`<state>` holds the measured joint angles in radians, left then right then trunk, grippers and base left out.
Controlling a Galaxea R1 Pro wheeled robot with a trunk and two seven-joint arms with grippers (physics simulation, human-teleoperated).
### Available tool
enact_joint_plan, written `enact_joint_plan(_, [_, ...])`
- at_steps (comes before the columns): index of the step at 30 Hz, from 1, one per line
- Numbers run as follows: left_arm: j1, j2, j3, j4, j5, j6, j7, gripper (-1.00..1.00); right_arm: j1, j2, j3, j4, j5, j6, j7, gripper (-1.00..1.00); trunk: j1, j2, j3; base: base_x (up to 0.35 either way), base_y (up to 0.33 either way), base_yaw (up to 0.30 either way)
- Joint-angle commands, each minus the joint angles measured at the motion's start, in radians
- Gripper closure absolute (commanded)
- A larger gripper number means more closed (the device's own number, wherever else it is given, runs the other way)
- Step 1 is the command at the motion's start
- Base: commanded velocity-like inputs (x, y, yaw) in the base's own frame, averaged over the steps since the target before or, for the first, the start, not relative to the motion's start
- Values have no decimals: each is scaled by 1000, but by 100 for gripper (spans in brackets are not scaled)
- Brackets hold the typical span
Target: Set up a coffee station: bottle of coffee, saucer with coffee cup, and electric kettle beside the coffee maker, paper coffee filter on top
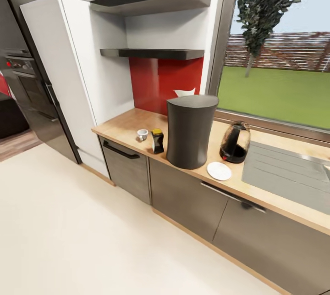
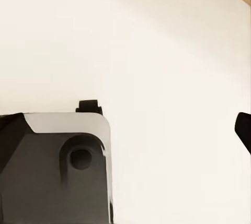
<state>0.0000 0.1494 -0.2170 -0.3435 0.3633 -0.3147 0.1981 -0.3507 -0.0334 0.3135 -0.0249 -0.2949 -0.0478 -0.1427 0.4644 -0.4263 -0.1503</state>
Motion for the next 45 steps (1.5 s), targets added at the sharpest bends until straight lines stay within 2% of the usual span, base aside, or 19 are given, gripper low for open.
enact_joint_plan(1, [0,1,-9,-2,5,-1,7,-100,-1,-4,9,0,-10,-3,-3,-100,1,-2,-2,236,278,0])
enact_joint_plan(4, [0,0,-9,-2,5,-1,7,-100,-1,-1,10,0,-10,-3,-2,-100,1,-2,-2,235,278,0])
enact_joint_plan(10, [0,0,-9,-2,5,-1,9,-100,-1,29,10,0,-12,-3,8,-100,1,-2,-2,229,279,0])
enact_joint_plan(22, [0,-1,-9,-2,5,-1,9,-100,1,36,9,0,-12,-3,9,-100,1,-2,-2,185,290,-15])
enact_joint_plan(39, [-1,-1,-9,-2,5,-1,9,-100,7,37,9,0,-12,-3,9,-100,1,-2,-2,115,321,-235])
enact_joint_plan(45, [-2,1,-7,-2,5,0,9,-100,9,60,10,0,-12,-3,9,-100,1,-2,-2,92,331,-7])
